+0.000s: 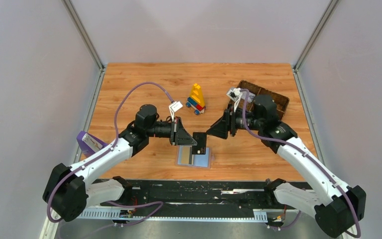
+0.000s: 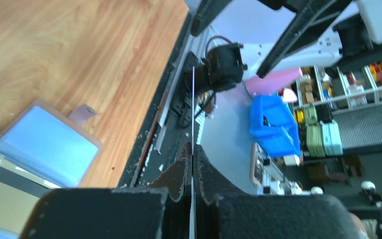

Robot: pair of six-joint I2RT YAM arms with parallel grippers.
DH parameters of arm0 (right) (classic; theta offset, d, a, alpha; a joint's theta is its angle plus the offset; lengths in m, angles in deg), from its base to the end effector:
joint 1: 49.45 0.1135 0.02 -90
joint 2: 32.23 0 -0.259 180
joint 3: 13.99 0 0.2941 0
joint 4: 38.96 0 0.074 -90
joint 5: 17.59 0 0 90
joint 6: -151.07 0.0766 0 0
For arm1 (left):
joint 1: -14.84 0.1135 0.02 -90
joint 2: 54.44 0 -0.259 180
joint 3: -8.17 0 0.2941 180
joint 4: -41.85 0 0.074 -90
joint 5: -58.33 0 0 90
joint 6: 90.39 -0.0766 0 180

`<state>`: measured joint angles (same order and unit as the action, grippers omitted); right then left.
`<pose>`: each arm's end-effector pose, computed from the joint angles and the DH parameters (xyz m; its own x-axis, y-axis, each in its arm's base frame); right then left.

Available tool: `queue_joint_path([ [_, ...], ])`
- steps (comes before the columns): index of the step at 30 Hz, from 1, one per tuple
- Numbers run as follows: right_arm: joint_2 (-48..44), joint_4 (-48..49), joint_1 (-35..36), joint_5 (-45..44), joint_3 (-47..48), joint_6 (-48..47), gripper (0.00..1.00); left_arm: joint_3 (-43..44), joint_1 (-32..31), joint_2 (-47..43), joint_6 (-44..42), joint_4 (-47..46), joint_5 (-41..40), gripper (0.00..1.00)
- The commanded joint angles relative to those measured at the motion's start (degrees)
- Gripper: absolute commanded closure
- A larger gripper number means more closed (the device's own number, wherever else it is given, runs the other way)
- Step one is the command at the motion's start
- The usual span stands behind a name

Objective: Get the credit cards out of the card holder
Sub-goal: Place the credit card in the storage box.

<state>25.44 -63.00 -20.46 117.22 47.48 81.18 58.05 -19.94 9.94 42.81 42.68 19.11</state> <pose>0.2322 0.1904 0.3074 -0.6012 -0.0543 -0.7972 -0.7620 0.3394 0.5515 0.2214 -0.2260 0.2410 -0.8253 0.0462 -0.5628 0.5616 0.1711 -0.8095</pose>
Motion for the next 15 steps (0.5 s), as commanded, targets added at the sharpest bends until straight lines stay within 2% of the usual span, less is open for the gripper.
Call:
queue_joint_path([
  [1, 3.9, -7.21, -0.25, 6.44, 6.19, -7.72, 0.5, 4.14, -0.07, 1.1, -6.61, 6.59, 8.85, 1.0],
  [5, 10.75, -10.93, -0.18, 12.88, 11.24, -9.8, 0.56, 5.44, -0.19, 1.81, -7.96, 8.61, 9.86, 1.0],
  [9, 14.11, -11.78, -0.24, 15.39, 12.89, -10.78, 0.62, 5.34, -0.2, 1.97, -8.22, 9.03, 10.29, 1.0],
  [15, 16.37, -14.52, -0.25, 17.43, 13.84, -12.94, 0.57, 5.39, -0.22, 2.7, -8.69, 9.4, 10.63, 1.0],
])
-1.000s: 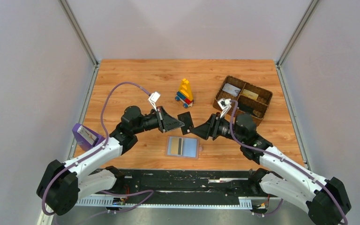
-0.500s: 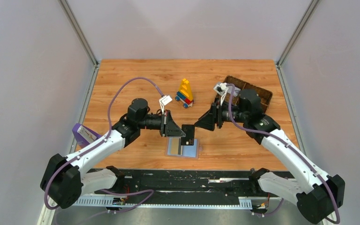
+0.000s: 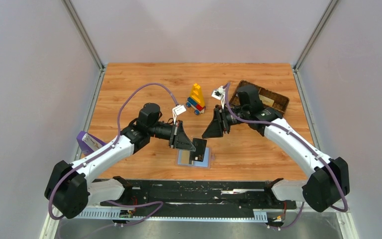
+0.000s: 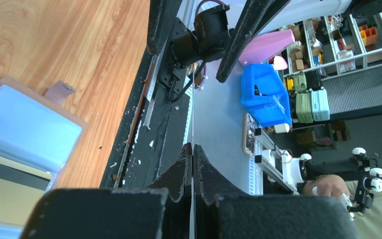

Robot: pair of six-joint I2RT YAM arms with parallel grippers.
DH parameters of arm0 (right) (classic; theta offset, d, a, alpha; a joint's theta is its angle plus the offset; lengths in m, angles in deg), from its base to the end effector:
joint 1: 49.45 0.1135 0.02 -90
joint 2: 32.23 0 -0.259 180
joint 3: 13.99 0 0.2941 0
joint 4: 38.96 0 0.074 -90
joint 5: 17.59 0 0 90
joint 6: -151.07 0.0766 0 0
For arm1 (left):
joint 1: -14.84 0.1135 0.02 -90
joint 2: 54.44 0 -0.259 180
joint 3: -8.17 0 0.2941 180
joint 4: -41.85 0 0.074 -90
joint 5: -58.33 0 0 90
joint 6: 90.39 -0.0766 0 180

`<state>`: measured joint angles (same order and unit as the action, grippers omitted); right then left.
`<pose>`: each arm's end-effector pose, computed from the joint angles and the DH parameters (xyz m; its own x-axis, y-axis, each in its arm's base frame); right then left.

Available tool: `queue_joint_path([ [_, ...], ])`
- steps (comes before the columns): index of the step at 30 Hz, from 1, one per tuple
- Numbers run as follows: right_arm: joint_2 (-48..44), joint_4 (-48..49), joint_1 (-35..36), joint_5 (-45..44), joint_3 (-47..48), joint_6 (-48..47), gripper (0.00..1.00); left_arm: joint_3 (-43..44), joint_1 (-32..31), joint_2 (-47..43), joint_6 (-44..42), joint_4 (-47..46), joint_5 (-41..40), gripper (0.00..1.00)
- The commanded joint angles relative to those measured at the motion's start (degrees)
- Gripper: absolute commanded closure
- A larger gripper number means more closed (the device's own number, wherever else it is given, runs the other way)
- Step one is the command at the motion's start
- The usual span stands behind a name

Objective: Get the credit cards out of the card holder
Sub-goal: Place the credit card in the storage box.

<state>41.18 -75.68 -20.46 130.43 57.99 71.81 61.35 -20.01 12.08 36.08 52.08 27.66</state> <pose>0.2573 0.2168 0.2836 -0.6874 -0.2681 -0.6750 -0.7247 0.1933 0.6613 0.2140 -0.2293 0.2380 -0.8217 0.2027 -0.5326 0.5596 0.1102 -0.8214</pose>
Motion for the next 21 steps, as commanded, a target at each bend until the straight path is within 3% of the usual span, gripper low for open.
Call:
queue_joint_path([
  [1, 0.94, -2.05, -0.25, 4.72, 3.34, -3.66, 0.57, 2.09, -0.16, 0.78, -1.9, -0.07, 2.18, 1.0],
  [21, 4.11, -3.76, 0.53, 6.44, 2.07, -5.47, 0.59, 1.77, -0.18, 2.34, -0.95, -1.86, 3.25, 1.0],
])
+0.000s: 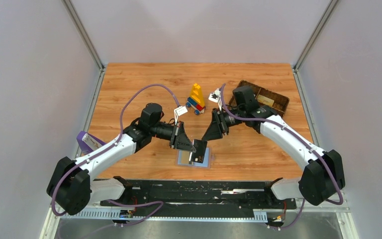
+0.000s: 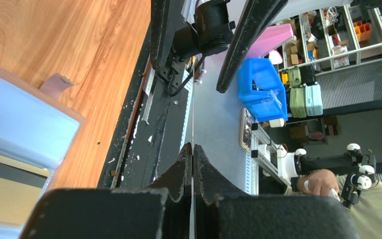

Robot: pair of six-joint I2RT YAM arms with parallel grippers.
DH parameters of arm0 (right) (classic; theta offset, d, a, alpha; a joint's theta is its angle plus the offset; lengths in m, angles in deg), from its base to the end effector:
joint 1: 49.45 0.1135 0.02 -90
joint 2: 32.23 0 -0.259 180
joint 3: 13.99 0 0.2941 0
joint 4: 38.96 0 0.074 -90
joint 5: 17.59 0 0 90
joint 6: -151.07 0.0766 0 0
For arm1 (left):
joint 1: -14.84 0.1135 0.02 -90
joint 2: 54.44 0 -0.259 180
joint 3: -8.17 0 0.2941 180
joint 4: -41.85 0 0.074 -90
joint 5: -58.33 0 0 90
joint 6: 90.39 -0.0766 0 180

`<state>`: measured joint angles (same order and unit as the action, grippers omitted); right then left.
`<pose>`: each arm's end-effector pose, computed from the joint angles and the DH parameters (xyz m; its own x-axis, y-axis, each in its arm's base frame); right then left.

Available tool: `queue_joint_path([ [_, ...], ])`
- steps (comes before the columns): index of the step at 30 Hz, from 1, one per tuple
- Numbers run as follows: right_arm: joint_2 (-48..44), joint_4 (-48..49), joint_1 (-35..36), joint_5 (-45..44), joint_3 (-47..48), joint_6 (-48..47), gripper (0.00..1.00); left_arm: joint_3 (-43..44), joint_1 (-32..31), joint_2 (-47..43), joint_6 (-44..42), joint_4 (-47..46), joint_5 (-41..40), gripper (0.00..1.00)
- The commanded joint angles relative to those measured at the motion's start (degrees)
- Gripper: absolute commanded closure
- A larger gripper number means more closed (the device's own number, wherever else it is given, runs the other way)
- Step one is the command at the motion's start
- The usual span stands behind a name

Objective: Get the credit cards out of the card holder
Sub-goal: Place the credit card in the storage box.

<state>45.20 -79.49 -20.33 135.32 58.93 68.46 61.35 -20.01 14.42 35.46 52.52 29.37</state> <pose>0.2584 0.2220 0.2661 -0.7122 -0.3297 -0.6197 -0.6853 0.1352 0.7156 0.2155 -0.2317 0.2263 -0.8341 0.2353 -0.4989 0.5325 0.1075 -0.8396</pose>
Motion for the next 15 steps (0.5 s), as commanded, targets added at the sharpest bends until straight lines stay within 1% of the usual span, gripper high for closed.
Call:
queue_joint_path([
  [1, 0.13, 0.05, 0.47, 1.75, 1.1, -2.12, 0.6, 1.75, -0.14, 0.1, -0.3, -2.31, 1.59, 1.0],
  [3, 0.4, 0.08, 0.57, 2.66, 1.08, -2.29, 0.63, 1.75, -0.13, 0.21, -0.27, -2.32, 1.61, 1.0],
  [8, 1.34, 0.08, 0.9, 6.2, 0.75, -2.63, 0.66, 1.82, -0.15, 0.47, -0.3, -2.11, 1.64, 1.0],
  [13, 1.44, -0.04, 1.42, 5.97, 0.69, -2.94, 0.67, 1.66, -0.15, 0.47, -0.36, -2.06, 1.7, 1.0],
  [15, 1.67, 0.07, 1.44, 5.59, 0.94, -2.77, 0.74, 1.78, -0.13, 0.47, -0.36, -2.04, 1.8, 1.0],
])
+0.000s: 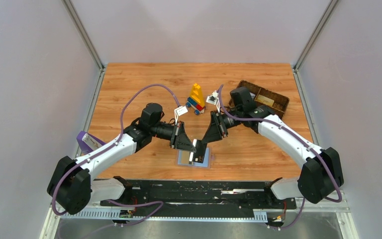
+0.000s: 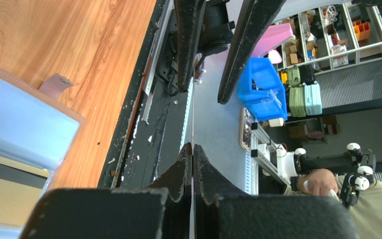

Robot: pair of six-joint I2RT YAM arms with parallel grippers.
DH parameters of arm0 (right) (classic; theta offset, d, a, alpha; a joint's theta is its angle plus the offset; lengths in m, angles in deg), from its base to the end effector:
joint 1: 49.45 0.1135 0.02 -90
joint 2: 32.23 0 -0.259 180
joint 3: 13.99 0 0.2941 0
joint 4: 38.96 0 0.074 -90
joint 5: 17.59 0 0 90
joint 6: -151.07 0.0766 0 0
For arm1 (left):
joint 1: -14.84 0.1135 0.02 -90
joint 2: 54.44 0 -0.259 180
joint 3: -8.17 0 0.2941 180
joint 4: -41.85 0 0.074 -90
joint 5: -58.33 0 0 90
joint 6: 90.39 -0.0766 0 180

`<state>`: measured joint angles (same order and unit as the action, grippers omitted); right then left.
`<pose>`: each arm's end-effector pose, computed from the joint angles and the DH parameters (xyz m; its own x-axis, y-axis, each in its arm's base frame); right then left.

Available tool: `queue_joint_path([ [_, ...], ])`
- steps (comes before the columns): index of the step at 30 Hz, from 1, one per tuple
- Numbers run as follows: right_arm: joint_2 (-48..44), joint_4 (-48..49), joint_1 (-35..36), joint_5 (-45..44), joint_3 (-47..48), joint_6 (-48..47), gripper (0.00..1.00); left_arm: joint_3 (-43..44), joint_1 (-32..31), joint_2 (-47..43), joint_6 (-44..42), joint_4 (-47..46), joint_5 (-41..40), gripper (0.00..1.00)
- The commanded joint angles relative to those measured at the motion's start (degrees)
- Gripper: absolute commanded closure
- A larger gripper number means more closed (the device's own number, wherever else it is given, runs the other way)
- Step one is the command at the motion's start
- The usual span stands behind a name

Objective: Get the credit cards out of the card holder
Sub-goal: Place the credit card in the storage box.

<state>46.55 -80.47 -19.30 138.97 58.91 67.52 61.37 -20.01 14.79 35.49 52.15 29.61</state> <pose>0.2526 0.2280 0.2605 -0.7152 -0.3637 -0.5969 -0.6607 0.0733 0.7470 0.2161 -0.2323 0.2253 -0.8339 0.2375 -0.4982 0.5318 0.1041 -0.8405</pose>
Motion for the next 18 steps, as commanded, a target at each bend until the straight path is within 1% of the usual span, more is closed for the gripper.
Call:
queue_joint_path([
  [1, 0.47, 1.08, 0.43, 2.03, 1.07, -1.75, 0.78, 1.8, -0.13, 0.11, -0.46, -1.68, 1.52, 1.0],
  [4, 0.49, 1.01, 0.56, 2.5, 1.15, -1.84, 0.92, 1.89, -0.17, 0.21, -0.56, -1.56, 1.39, 1.0],
  [5, 0.49, 1.02, 0.53, 2.8, 1.11, -1.99, 0.93, 1.85, -0.18, 0.23, -0.59, -1.49, 1.39, 1.0],
  [7, 0.62, 1.02, 0.57, 3.24, 0.9, -2.23, 1.0, 1.86, -0.2, 0.24, -0.55, -1.43, 1.37, 1.0],
  [10, 0.39, 1.05, 0.43, 1.95, 0.8, -2.12, 1.0, 2.02, -0.17, 0.28, -0.87, -0.76, 1.07, 1.0],
  [11, 0.22, 1.12, 0.41, 1.08, 1.02, -1.54, 1.0, 2.28, -0.2, 0.22, -1.02, -0.48, 0.79, 0.96],
  [12, 0.07, 1.24, 0.04, -0.04, 1.28, -0.57, 1.0, 2.81, -0.17, 0.12, -1.7, 0.68, -0.32, 0.89],
  [13, -0.02, 1.47, -0.56, -0.92, 1.55, 0.59, 1.0, 3.15, -0.19, -0.04, -2.35, 2.62, -1.27, 0.72],
  [14, -0.03, 1.6, -1.44, -2.06, 1.76, 1.6, 1.0, 4.04, -0.17, -0.14, -4.25, 6.13, -3.27, 0.63],
  [15, -0.3, 1.85, -2.14, -4.08, 1.88, 2.67, 1.0, 4.37, -0.1, -0.52, -4.99, 8.97, -4.24, 0.45],
  [16, -0.63, 2.54, -2.99, -6.16, 1.78, 4.04, 1.0, 4.8, -0.06, -0.77, -5.92, 9.79, -6.17, 0.39],
  [17, -1.15, 3.52, -4.05, -7.62, 1.45, 5.52, 1.0, 4.98, -0.09, -1.36, -6.22, 11.22, -7.09, 0.26],
  [18, -1.73, 5.1, -5.16, -8.51, 0.93, 7.37, 1.0, 5.42, -0.03, -1.59, -6.89, 11.93, -8.75, 0.19],
])
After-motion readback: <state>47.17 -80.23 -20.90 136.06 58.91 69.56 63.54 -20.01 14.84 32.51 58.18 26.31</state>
